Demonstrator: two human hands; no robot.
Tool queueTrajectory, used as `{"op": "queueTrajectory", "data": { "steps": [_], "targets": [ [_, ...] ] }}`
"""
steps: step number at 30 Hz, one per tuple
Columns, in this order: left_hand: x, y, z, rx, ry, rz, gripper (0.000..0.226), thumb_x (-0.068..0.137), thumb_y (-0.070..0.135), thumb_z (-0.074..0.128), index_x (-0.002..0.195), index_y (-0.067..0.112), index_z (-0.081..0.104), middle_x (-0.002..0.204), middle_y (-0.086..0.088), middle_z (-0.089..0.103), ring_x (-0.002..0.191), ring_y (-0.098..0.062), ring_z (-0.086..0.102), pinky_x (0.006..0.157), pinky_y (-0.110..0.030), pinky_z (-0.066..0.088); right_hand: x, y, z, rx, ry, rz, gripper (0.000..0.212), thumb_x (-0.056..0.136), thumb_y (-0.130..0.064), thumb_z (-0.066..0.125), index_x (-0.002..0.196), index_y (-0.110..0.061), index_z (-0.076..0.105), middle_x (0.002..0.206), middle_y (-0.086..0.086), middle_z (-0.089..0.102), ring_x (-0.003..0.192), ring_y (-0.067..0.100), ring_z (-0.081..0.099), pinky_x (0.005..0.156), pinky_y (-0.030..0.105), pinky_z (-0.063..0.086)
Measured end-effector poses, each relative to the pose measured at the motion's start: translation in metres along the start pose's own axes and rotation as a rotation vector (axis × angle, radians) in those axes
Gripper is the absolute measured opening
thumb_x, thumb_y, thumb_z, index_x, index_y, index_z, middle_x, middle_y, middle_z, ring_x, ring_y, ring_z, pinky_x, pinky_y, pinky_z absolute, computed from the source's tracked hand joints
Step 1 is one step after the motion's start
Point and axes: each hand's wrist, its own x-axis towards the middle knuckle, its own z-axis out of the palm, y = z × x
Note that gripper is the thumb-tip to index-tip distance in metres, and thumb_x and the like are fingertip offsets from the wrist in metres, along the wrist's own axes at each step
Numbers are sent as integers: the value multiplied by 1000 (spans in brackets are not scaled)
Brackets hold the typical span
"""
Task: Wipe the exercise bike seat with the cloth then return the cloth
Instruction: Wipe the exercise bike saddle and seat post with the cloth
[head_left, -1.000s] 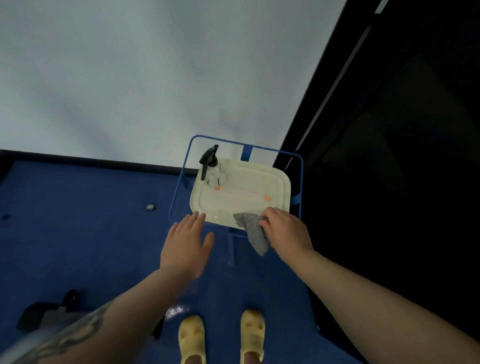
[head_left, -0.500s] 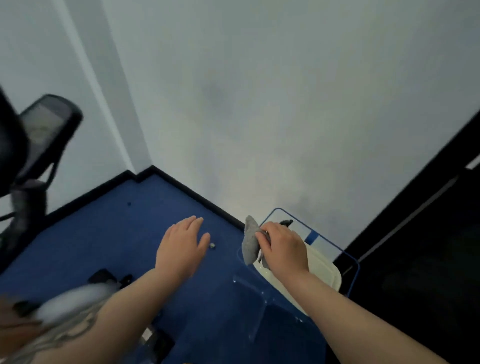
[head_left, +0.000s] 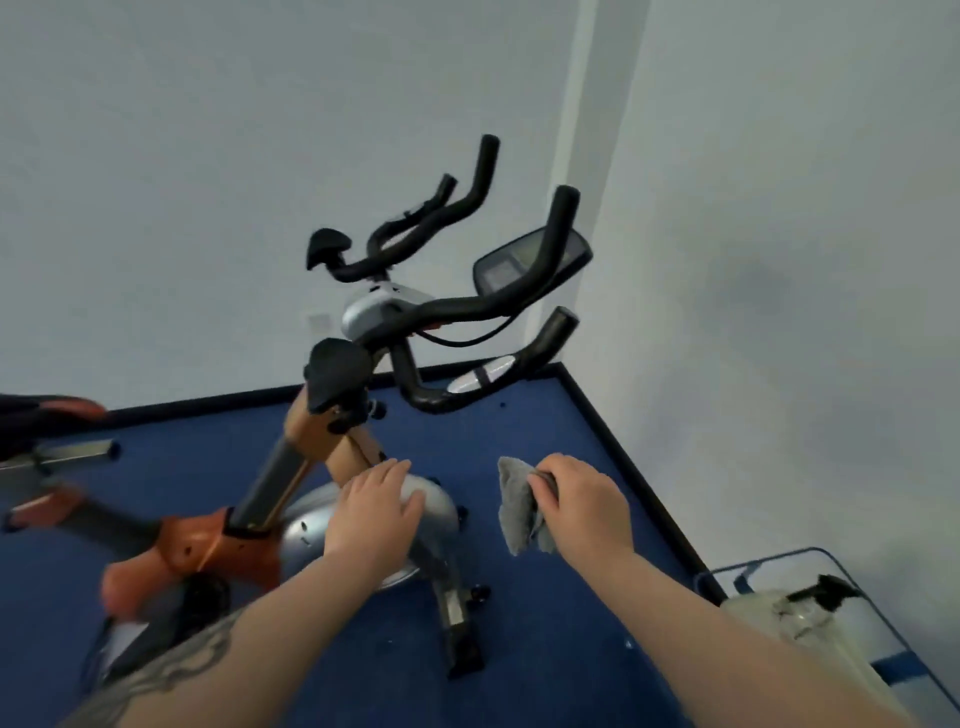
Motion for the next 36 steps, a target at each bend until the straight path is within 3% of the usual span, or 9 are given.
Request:
{"op": "queueTrajectory", "data": {
  "steps": [7,12,16,19,21,24,29,36],
  "targets": [
    [-62,-126,-90,16,154,-126,48,94,39,40,139,20,40,143,0,45,132,-20,40,112,-37,29,-6,-151,38,65,-92,-151,22,96,-39,48,88,-22,58,81,-6,63,71,15,59,59,32,46],
    [-111,-221,-159,89,208,-180,54,96,41,35,145,19,32,150,0,36,138,-20,31,115,-36,23,-22,-269,56,183,-102,-125,19,95,-39,48,86,-24,56,81,-7,62,71,15,59,56,36,48],
    [-145,-290,-201,112,245,-230,53,95,41,36,143,19,34,149,0,38,137,-21,33,115,-38,24,-29,-352,70,217,-107,-152,18,94,-43,47,88,-29,57,83,-8,63,76,19,60,62,40,51],
    [-169,-335,-226,112,255,-268,52,95,41,36,143,20,34,148,0,39,137,-19,33,115,-36,24,-32,-405,79,250,-138,-141,18,95,-41,47,91,-28,58,82,-8,63,73,16,58,60,34,45],
    [-181,-359,-239,94,269,-307,52,96,41,36,143,20,33,149,0,37,137,-19,33,115,-37,24,-32,-433,85,245,-154,-160,19,96,-40,47,90,-26,58,82,-9,61,72,15,55,57,32,37],
    [-188,-391,-256,85,289,-346,54,96,42,35,145,20,30,150,0,35,138,-19,30,116,-36,22,-25,-466,97,249,-170,-198,20,95,-40,48,87,-25,58,86,-8,63,78,16,60,60,35,47],
    [-184,-447,-270,89,301,-389,54,96,42,34,146,19,29,151,1,35,139,-19,29,116,-36,22,-4,-521,125,247,-196,-271,20,95,-39,49,86,-24,58,81,-7,62,76,16,59,60,35,47],
    [-117,-511,-294,91,335,-388,54,96,43,33,146,20,29,151,2,34,139,-18,28,116,-34,21,50,-586,186,323,-218,-246,17,93,-41,49,86,-30,59,81,-9,65,78,15,61,62,35,51]
  ]
}}
